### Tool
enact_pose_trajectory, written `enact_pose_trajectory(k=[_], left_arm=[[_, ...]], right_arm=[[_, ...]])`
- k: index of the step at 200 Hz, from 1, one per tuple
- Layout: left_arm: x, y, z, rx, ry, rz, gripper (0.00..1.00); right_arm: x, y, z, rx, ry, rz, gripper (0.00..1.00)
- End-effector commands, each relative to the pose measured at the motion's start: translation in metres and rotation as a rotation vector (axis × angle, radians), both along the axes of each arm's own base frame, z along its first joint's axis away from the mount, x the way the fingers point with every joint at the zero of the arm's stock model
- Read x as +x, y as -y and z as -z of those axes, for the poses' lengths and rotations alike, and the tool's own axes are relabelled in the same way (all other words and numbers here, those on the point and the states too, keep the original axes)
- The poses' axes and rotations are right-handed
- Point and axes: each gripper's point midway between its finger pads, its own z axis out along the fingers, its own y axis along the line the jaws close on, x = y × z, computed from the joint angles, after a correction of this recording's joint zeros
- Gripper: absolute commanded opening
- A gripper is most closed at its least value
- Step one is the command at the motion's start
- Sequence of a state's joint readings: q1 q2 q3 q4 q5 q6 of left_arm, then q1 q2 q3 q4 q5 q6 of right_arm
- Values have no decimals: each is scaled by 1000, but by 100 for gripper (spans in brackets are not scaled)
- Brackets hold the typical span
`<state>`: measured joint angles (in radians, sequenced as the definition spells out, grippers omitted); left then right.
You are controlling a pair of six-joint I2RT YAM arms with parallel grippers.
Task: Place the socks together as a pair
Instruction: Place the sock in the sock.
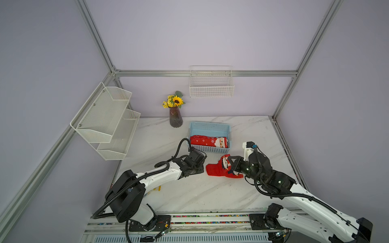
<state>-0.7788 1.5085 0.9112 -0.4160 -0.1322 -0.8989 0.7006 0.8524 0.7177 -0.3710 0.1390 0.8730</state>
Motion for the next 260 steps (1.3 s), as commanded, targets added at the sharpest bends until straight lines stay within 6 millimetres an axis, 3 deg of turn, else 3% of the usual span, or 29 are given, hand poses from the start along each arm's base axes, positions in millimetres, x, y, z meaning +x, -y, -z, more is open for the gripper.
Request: enact_pose_trajectory(k=[1, 22, 50, 92, 150, 183, 260], left_arm=[[10, 11, -16, -48, 21, -4, 29], [11, 22, -18, -88, 15, 23, 31], [10, 43, -19, -149, 2, 81, 33], [11, 80, -18, -253, -21, 162, 42], [17, 111, -14, -351, -47, 182, 55], [17, 122, -2, -354, -80, 193, 54], [19, 134, 5, -381, -99, 196, 32]], right_arm=[[0, 35, 27, -46, -72, 91, 0], [3, 54, 36, -105, -89, 131, 0], [9, 64, 46, -201, -115, 158, 0], [7, 67, 56, -215, -134, 164, 0], [-2, 71, 65, -182, -148, 180, 0], [-5, 71, 68, -169, -156, 181, 0], [-12, 72, 75, -145, -166, 179, 0]])
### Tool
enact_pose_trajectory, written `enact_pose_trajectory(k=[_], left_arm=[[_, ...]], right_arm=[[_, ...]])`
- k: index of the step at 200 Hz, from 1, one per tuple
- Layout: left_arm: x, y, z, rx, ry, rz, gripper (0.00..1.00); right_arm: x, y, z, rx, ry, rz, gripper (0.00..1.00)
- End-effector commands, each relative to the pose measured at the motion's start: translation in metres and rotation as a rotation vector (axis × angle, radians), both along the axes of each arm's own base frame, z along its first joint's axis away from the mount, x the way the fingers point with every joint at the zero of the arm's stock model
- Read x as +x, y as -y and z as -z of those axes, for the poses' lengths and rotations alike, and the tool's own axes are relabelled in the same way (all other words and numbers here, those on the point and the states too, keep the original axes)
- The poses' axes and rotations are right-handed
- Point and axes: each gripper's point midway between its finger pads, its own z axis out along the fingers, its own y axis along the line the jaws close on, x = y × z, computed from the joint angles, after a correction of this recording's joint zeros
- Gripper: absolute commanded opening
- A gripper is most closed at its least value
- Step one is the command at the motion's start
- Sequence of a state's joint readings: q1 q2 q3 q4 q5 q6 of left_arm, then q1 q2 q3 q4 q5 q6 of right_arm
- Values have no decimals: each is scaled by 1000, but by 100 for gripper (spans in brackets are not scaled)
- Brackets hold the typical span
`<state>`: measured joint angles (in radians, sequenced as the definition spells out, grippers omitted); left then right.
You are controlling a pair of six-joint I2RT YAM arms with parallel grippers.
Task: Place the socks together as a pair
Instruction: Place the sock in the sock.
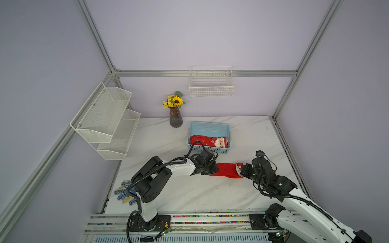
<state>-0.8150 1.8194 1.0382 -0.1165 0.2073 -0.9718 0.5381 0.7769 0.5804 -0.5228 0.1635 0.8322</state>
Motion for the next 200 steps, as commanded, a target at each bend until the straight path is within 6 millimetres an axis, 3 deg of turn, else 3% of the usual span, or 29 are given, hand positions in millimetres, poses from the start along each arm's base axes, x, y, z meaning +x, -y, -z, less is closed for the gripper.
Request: enact_pose_trajectory(k=[1, 24, 75, 147, 200], left_arm=[[13, 25, -26, -84, 46, 12, 32], [13, 27, -22, -83, 36, 18, 27], [14, 27, -32, -91, 60, 26, 0], [5, 3, -72, -89, 191, 45, 0], [-2, -19, -52, -16, 188, 20, 0]], right_arm=[[-3, 3, 3, 21, -11, 23, 0], [-4, 3, 3, 28, -6, 24, 0], [-8, 4, 7, 32, -20, 24, 0], [2, 18, -38, -38, 95, 56, 0], [19, 14, -16, -108, 57, 61, 0]])
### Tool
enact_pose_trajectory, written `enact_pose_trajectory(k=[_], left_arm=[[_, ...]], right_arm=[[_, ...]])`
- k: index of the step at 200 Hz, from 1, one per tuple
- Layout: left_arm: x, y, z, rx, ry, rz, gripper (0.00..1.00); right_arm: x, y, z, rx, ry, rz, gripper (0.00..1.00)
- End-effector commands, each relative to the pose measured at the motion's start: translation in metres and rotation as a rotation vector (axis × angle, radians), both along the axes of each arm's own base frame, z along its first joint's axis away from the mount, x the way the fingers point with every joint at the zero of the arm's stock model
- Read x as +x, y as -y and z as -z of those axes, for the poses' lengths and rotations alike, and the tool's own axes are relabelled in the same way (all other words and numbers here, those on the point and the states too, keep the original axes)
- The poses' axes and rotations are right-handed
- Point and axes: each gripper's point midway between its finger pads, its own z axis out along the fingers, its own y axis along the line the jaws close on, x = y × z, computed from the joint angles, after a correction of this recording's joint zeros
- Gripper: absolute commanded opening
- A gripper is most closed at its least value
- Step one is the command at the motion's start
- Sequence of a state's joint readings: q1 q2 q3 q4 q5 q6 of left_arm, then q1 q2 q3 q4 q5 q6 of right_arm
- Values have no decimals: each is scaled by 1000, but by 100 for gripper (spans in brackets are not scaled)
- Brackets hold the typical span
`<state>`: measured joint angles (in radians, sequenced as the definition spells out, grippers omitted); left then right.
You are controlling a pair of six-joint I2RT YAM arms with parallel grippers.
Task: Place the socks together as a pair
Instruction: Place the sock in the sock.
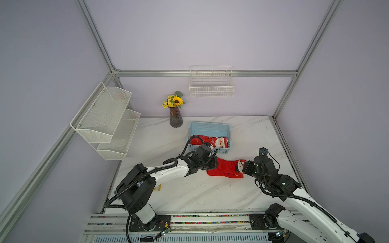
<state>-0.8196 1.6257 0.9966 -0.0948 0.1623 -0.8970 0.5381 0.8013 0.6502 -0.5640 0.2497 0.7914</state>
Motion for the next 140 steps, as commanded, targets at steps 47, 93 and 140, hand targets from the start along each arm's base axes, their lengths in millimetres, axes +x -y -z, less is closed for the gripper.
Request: enact_pose_trajectory(k=[47, 93, 140], left_arm=[[-2, -30, 27, 131, 22, -53, 0], [0, -35, 30, 151, 23, -55, 0], [1, -37, 23, 152, 27, -48, 0]], right_arm=[[13, 2, 20, -27, -15, 31, 0], [14, 8, 35, -33, -61, 50, 0], [16, 10, 42, -14, -74, 65, 0]])
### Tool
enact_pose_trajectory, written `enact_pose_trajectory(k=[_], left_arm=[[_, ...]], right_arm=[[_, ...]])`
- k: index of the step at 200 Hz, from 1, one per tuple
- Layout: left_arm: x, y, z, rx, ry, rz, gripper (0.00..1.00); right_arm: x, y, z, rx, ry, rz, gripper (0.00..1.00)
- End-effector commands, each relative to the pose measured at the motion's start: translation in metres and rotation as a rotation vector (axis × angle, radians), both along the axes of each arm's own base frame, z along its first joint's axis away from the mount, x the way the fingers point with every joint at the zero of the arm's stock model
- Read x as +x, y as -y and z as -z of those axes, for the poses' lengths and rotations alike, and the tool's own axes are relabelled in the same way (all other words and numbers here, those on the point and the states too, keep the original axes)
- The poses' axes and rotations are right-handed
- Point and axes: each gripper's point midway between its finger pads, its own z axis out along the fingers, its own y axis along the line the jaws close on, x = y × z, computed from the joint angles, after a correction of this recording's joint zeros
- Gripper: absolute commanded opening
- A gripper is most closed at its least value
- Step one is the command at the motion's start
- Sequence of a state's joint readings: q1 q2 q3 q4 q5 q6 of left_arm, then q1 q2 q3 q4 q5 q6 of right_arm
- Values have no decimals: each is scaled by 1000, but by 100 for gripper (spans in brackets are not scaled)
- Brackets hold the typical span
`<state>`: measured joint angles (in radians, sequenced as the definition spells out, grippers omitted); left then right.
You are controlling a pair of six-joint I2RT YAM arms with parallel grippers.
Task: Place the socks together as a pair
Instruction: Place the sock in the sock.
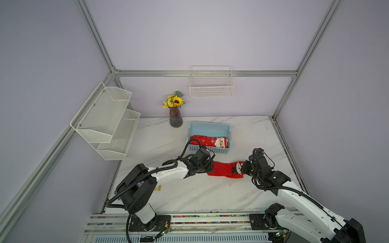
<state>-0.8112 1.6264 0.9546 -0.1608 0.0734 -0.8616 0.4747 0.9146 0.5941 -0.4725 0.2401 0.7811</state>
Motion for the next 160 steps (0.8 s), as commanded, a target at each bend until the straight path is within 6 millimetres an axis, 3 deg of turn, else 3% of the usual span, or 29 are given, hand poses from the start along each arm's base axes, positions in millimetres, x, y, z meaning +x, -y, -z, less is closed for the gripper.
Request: enact_pose_trajectory(k=[1, 90, 160], left_arm=[[2, -9, -7, 17, 35, 0, 0], [-2, -11, -21, -22, 39, 7, 0], [0, -15, -5, 20, 17, -6, 0]], right_arm=[[1, 0, 5, 25, -2, 17, 0], [-3, 7, 19, 3, -34, 26, 0], [-1, 17, 50, -51, -89, 34, 0]])
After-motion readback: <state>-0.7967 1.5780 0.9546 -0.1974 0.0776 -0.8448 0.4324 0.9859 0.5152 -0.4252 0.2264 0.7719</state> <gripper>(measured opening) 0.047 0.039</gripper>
